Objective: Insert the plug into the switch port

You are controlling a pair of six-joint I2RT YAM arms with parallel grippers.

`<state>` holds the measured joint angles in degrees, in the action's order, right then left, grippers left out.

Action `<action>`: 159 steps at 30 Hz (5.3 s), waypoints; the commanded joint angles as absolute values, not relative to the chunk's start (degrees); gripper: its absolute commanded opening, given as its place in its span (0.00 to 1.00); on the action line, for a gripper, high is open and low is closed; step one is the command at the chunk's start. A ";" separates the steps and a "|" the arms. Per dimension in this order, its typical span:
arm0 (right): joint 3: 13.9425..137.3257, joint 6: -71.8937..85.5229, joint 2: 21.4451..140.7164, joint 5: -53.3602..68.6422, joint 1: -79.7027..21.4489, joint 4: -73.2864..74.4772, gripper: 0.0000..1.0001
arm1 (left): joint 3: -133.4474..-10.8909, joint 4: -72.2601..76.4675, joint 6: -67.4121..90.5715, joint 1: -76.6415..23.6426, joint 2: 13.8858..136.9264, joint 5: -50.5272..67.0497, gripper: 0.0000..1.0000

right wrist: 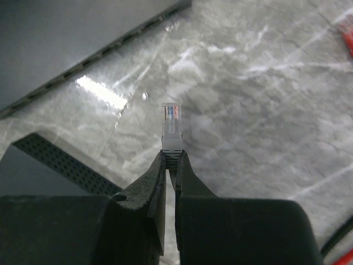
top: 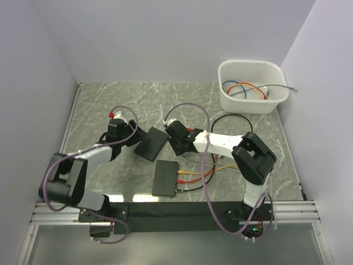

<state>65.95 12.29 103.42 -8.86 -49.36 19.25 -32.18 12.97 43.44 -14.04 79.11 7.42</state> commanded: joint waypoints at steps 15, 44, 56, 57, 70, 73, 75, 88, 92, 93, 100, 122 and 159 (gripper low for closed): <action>76.11 10.64 111.70 -6.68 -52.03 19.77 0.00 | -37.71 30.93 40.43 -13.80 98.08 17.84 0.56; 79.54 7.30 111.54 -9.14 -51.94 18.65 0.00 | -39.37 27.86 32.08 -17.84 100.37 20.56 0.56; 67.77 5.63 103.02 -5.45 -52.03 5.55 0.00 | -38.85 29.01 28.92 -21.70 101.78 23.29 0.56; 66.72 5.54 102.57 -5.10 -52.03 4.93 0.00 | -39.02 28.57 28.57 -22.06 101.69 22.59 0.56; 67.94 8.70 105.47 -5.80 -51.94 6.15 0.00 | -39.38 23.64 29.44 -24.43 99.93 19.43 0.56; 66.89 9.40 104.94 -5.80 -52.03 5.54 0.00 | -39.29 22.94 29.79 -24.43 100.28 19.07 0.56; 66.19 9.67 104.42 -6.15 -52.03 5.36 0.00 | -39.90 20.85 30.49 -24.43 100.28 17.76 0.56; 58.28 15.11 100.55 -6.24 -52.12 -4.82 0.00 | -46.23 7.03 30.59 -26.10 103.01 13.71 0.55; 57.04 16.52 100.89 -8.08 -52.29 -9.74 0.00 | -44.92 7.20 30.15 -26.72 103.71 14.23 0.54; 57.04 16.61 101.07 -8.09 -52.21 -10.54 0.00 | -44.39 7.73 30.15 -26.89 103.71 14.59 0.54; 61.95 13.90 99.32 -10.11 -52.47 -16.26 0.00 | -43.24 8.27 30.15 -28.30 104.06 12.49 0.54; 70.51 11.69 106.43 -13.18 -52.47 -16.26 0.00 | -45.00 7.56 31.81 -30.59 107.66 11.69 0.54; 57.75 17.49 111.62 -18.19 -49.22 -9.05 0.00 | -60.03 -4.30 33.75 -18.63 114.52 4.40 0.56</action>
<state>58.02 17.10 109.16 -14.68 -50.70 -11.90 -61.39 7.97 34.63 -17.78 110.08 8.93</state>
